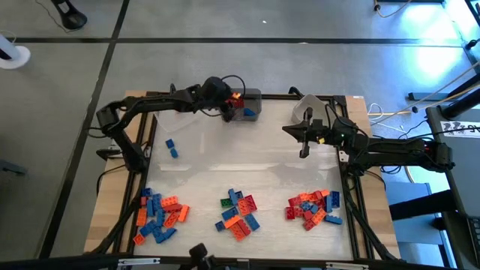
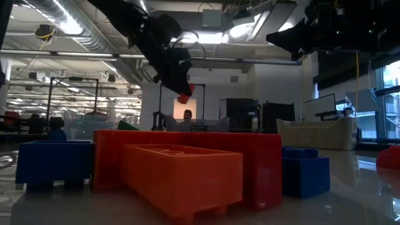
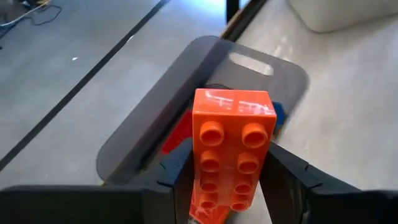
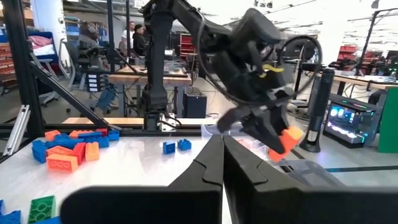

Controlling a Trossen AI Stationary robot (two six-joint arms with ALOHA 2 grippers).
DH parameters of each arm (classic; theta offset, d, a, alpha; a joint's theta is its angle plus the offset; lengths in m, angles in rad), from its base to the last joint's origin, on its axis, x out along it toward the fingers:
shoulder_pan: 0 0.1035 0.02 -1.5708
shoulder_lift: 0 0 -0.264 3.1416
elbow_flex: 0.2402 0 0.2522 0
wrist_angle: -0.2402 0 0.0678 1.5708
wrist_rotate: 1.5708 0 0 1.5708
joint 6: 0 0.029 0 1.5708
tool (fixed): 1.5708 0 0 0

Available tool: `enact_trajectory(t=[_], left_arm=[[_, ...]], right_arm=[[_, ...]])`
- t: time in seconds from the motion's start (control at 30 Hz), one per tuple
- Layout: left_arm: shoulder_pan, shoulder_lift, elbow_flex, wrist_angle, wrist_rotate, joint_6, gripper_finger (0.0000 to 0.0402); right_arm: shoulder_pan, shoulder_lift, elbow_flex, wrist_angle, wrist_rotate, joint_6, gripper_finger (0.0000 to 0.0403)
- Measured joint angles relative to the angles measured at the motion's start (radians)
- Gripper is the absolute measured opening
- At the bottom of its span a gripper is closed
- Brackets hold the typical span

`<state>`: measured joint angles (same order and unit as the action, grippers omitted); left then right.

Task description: Sort blocks by size

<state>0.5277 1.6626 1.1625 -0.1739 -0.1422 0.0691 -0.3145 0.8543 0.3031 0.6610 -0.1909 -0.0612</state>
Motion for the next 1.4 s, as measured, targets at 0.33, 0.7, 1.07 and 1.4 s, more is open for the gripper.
enact_trajectory(t=[0.33,0.7,1.07,1.4], left_arm=[[0.07,0.063,0.0,0.133,0.037,-0.054,0.0142],[0.081,0.059,0.0,0.124,0.058,-0.081,0.0233],[-0.082,-0.122,-0.11,0.181,0.084,-0.023,0.0232],[-0.347,-0.385,-0.562,0.611,0.068,-0.083,0.0229]], right_arm=[[0.0,0.0,0.0,-0.005,0.017,-0.001,0.0005],[0.0,0.0,0.0,-0.005,0.019,-0.001,0.0005],[0.0,0.0,0.0,-0.007,0.019,-0.001,0.0005],[0.0,0.0,0.0,-0.009,0.016,0.031,0.0005]])
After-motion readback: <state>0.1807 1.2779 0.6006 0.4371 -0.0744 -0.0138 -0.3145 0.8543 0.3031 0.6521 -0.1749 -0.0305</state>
